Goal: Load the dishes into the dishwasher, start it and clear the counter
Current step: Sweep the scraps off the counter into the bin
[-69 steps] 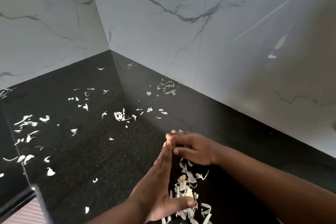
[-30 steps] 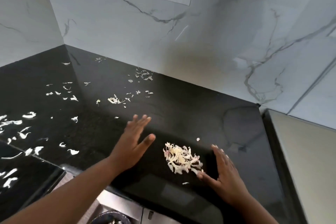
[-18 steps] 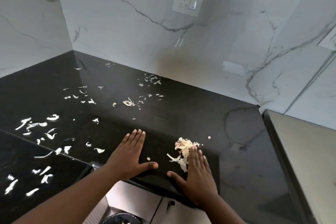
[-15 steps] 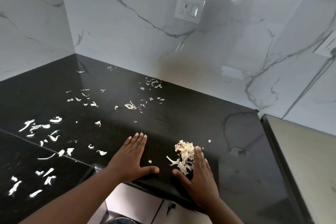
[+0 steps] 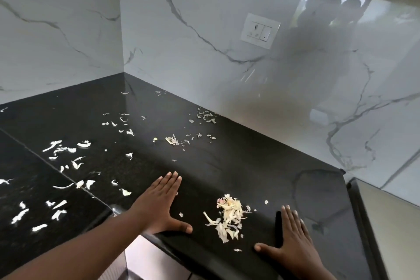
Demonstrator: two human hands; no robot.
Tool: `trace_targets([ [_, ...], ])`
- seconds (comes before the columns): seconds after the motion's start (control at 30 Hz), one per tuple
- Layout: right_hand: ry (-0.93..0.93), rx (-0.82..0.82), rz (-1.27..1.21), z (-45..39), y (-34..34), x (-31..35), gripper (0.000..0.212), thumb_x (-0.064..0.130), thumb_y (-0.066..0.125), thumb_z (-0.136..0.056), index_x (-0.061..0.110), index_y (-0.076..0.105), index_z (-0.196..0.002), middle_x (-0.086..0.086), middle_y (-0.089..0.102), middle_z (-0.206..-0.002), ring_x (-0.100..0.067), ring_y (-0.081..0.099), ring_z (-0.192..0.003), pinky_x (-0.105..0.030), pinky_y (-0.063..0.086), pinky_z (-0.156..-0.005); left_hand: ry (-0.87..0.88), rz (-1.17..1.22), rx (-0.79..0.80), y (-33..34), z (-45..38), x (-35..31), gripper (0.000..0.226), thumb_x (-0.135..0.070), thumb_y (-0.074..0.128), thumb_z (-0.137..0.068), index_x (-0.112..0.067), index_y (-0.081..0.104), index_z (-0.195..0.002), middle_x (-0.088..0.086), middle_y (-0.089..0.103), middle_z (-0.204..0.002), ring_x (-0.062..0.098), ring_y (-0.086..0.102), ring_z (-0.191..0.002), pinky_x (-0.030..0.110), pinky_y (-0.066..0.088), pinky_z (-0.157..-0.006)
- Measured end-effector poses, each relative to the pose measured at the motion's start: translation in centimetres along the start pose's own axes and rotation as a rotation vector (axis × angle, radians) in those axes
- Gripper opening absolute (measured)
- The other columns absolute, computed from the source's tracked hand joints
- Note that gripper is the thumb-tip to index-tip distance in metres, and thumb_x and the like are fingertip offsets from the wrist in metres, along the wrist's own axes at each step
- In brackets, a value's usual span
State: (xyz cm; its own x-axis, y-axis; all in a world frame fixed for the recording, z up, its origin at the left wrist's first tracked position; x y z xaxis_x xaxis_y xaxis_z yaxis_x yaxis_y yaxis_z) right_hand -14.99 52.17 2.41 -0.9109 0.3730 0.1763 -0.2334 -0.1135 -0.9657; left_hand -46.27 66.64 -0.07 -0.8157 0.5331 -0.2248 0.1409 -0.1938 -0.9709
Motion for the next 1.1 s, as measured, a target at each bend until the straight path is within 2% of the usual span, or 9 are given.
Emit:
trace_targets([
  [0.4, -0.674, 0.122, 0.053, -3.5, 2.0, 10.5, 0.136, 0.105, 0.029, -0.053, 0.024, -0.027, -0.146, 0.014, -0.029, -0.153, -0.001, -0.035, -0.138, -0.023, -0.023, -0.111, -0.091, -0.056, 0.049, 0.6, 0.0, -5.2, 0.139, -0.103, 0.026, -0.054, -0.015, -0.025, -0.148, -0.003, -0.033, -0.152, 0.01, -0.039, -0.136, 0.025, -0.027, -0.109],
  [0.5, -0.808, 0.17, -0.077, -1.6, 1.8, 13.3, 0.128, 0.1, 0.043, -0.056, 0.039, -0.021, -0.148, 0.02, -0.015, -0.159, 0.003, -0.017, -0.144, -0.025, -0.007, -0.118, -0.14, 0.107, 0.012, 0.1, 0.5, -4.9, 0.134, -0.098, 0.037, -0.058, -0.02, -0.018, -0.152, -0.011, -0.021, -0.154, -0.002, -0.035, -0.133, 0.012, -0.021, -0.107],
  [0.6, -0.684, 0.172, -0.402, -1.4, 0.0, 12.1, 0.128, 0.093, 0.059, -0.053, 0.051, -0.017, -0.147, 0.033, -0.012, -0.154, 0.01, -0.008, -0.142, -0.023, 0.007, -0.116, -0.257, 0.243, -0.031, -0.3, 1.2, -3.7, 0.128, -0.093, 0.044, -0.059, -0.03, -0.015, -0.153, -0.014, -0.01, -0.16, 0.006, -0.011, -0.146, 0.023, 0.001, -0.117],
  [0.7, -0.676, 0.138, -0.214, -0.3, 0.3, 10.4, 0.147, 0.098, 0.055, -0.046, 0.03, -0.022, -0.151, 0.019, -0.021, -0.156, 0.002, -0.013, -0.144, -0.018, -0.007, -0.115, -0.321, 0.293, -0.038, -0.3, 1.3, -2.9, 0.126, -0.095, 0.04, -0.058, -0.034, -0.015, -0.153, -0.015, -0.008, -0.162, 0.009, -0.007, -0.148, 0.029, 0.005, -0.118],
  [0.8, -0.656, 0.041, 0.021, 0.5, 1.0, 10.3, 0.143, 0.1, 0.049, -0.047, -0.001, 0.031, -0.147, -0.01, 0.037, -0.151, -0.021, 0.045, -0.134, -0.027, 0.01, -0.112, -0.316, 0.301, -0.022, -0.1, 0.9, -2.6, 0.125, -0.095, 0.04, -0.059, -0.034, -0.014, -0.153, -0.014, -0.006, -0.162, 0.011, -0.008, -0.148, 0.031, 0.005, -0.121],
  [0.83, -0.624, 0.02, 0.038, 0.5, 0.8, 10.7, 0.144, 0.103, 0.04, -0.048, -0.003, 0.035, -0.145, -0.013, 0.04, -0.149, -0.024, 0.046, -0.133, -0.029, 0.01, -0.111, -0.31, 0.309, -0.022, -0.1, 0.8, -2.5, 0.125, -0.096, 0.039, -0.059, -0.034, -0.014, -0.153, -0.014, -0.006, -0.162, 0.011, -0.007, -0.148, 0.032, 0.006, -0.121],
  [0.9, -0.604, 0.057, 0.027, 0.1, 1.7, 12.1, 0.154, 0.107, 0.025, -0.045, -0.001, -0.008, -0.15, -0.013, -0.005, -0.161, -0.027, 0.002, -0.149, -0.032, -0.007, -0.117, -0.291, 0.342, -0.034, 0.0, 0.7, -2.5, 0.126, -0.098, 0.037, -0.056, -0.034, -0.011, -0.154, -0.015, -0.005, -0.162, 0.011, -0.006, -0.149, 0.031, 0.007, -0.121],
  [0.97, -0.562, 0.109, -0.038, -0.3, 3.0, 13.3, 0.147, 0.107, 0.021, -0.045, 0.009, -0.04, -0.136, -0.002, -0.04, -0.148, -0.021, -0.033, -0.141, -0.035, -0.021, -0.116, -0.277, 0.389, -0.047, -0.1, 0.8, -2.5, 0.127, -0.099, 0.036, -0.054, -0.034, -0.009, -0.154, -0.016, -0.004, -0.162, 0.012, -0.006, -0.149, 0.033, 0.008, -0.121],
  [1.1, -0.471, 0.092, -0.083, -1.4, 4.0, 16.7, 0.138, 0.102, 0.022, -0.052, 0.012, -0.043, -0.133, 0.001, -0.043, -0.144, -0.017, -0.037, -0.137, -0.035, -0.023, -0.114, -0.248, 0.533, -0.107, -0.5, 1.0, -2.2, 0.123, -0.099, 0.039, -0.055, -0.04, -0.007, -0.152, -0.02, 0.002, -0.161, 0.01, -0.004, -0.148, 0.036, 0.013, -0.12],
])
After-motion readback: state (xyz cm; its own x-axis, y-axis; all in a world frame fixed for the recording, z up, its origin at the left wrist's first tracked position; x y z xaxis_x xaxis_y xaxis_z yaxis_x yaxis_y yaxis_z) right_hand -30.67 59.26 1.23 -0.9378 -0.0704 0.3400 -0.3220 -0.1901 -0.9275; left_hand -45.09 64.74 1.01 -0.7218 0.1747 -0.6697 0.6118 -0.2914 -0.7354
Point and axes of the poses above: each hand's wrist, its own z-axis away from the middle knuckle, its own y-axis out of the palm, x = y × z, the point moved 10 cm from there along -z, towards the middle knuckle
